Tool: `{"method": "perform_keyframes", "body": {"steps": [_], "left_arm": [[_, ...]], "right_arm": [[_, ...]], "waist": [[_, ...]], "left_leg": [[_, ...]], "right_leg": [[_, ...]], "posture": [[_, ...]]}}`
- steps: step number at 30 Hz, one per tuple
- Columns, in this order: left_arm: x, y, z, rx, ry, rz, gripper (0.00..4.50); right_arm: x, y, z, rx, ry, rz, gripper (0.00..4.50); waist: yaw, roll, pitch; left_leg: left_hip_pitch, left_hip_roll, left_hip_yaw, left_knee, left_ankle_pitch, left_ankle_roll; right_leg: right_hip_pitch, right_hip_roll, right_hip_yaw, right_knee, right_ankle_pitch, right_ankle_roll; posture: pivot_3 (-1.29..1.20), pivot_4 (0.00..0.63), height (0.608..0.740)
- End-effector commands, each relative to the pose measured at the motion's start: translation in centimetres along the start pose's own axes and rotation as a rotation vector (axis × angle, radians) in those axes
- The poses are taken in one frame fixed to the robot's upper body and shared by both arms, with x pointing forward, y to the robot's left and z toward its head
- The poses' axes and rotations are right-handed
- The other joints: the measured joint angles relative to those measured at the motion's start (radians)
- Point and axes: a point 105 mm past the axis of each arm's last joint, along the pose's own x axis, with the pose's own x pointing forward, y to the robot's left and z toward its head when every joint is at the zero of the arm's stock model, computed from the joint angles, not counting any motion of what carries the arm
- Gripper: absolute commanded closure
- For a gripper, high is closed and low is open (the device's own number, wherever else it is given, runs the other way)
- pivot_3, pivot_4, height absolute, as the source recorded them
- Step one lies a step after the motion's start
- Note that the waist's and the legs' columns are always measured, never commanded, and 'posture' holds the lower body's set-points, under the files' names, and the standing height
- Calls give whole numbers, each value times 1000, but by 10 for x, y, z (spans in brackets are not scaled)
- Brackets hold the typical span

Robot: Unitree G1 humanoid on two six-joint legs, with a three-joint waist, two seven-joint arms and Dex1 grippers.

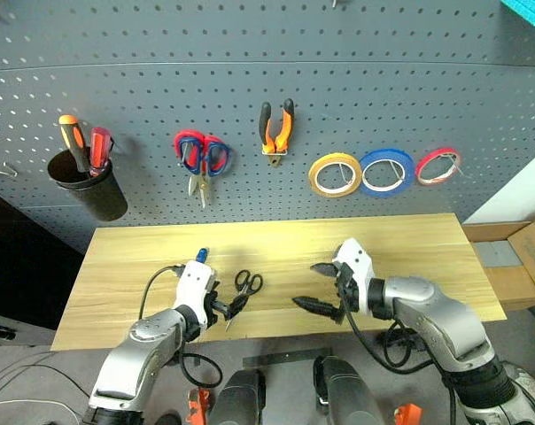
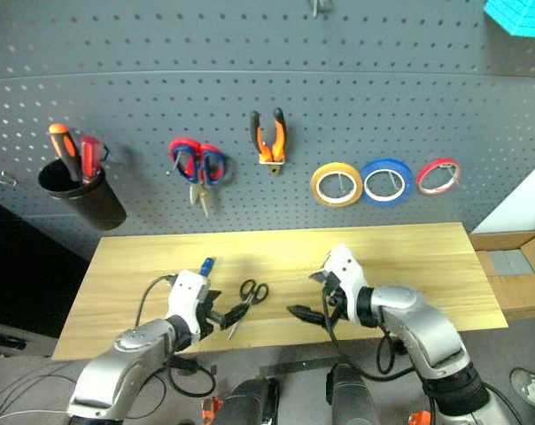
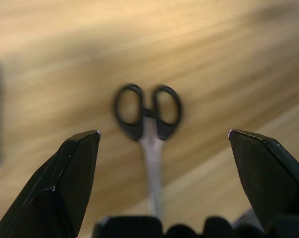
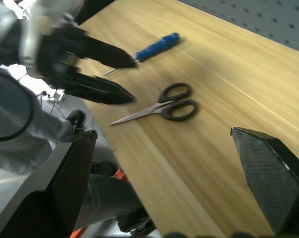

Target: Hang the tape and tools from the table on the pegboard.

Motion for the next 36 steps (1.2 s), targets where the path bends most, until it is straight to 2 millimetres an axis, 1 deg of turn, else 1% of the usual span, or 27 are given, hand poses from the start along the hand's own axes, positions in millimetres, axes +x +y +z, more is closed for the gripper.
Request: {"method": "perform_keyframes", "body": {"steps": [1,3,5,7,9,12,15,18,21,25,32,34,36], "left_arm": [[6,-5,-7,40,56,29,51],[12,0,-16,77,103,89,51],[14,10,-23,100,140,171,51],[16,16,-26,110,149,212,51],[18,14,-29,110,162,207,51],[23,10,-33,113,184,188,51],[33,5,-37,91,208,174,51],[37,-2,-37,102,215,146,51],[41,-3,-37,149,241,173,51],[47,-7,-33,136,233,196,51],[53,3,-41,144,313,318,51],[52,6,-43,138,340,350,427],[51,8,-46,116,360,372,993]], "right_arm": [[2,5,3,-75,-29,-3,21],[3,5,-1,-85,-20,-12,21],[3,4,-1,-84,-24,-27,21],[2,-2,1,-61,-43,-66,21],[0,-7,0,-36,-53,-98,21],[-1,-6,-2,-29,-48,-100,21],[-2,-3,-4,-34,-35,-93,21],[-2,-3,-4,-30,-33,-94,21],[-1,-3,-6,-30,-29,-92,21],[0,-1,-5,-28,-30,-91,21],[0,-2,-9,-22,-21,-91,21],[0,-3,-8,-25,-19,-93,0],[0,-6,-8,-30,-14,-101,0]], "waist": [[-1,0,2],[0,0,2],[2,0,2],[1,0,2],[2,0,2],[6,0,3],[11,1,4],[12,1,4],[12,2,4],[12,2,4],[13,1,4],[13,1,4],[12,1,4]], "left_leg": [[0,0,0,0,0,0],[0,0,0,0,0,0],[0,-1,0,0,0,0],[-1,-1,0,0,0,0],[-1,-1,0,0,0,0],[-1,-2,0,0,0,0],[-1,-2,0,0,0,0],[-1,-2,0,0,0,0],[-1,-2,0,0,0,0],[-1,-2,-1,0,0,0],[-1,-3,-1,0,0,0],[0,-3,-1,0,0,0],[1,-3,-1,0,0,0]], "right_leg": [[0,0,0,0,0,0],[0,0,0,0,0,0],[0,-1,0,-1,1,-2],[0,-2,0,-1,1,-3],[0,-3,0,-1,2,-3],[0,-4,0,-1,2,-3],[0,-5,-1,-1,0,0],[0,-5,-1,-1,-1,2],[0,-5,0,-1,-2,2],[1,-5,0,-1,-2,3],[2,-6,-1,-2,-2,3],[3,-6,-1,-2,-2,3],[4,-6,-1,-2,-3,4]], "posture": [[-94,273,740],[-99,277,740],[-104,278,740],[-110,275,740],[-112,278,740],[-114,279,740],[-114,280,740],[-114,280,740],[-113,280,740],[-116,277,740],[-108,278,740],[-110,279,740],[-110,280,740]]}}
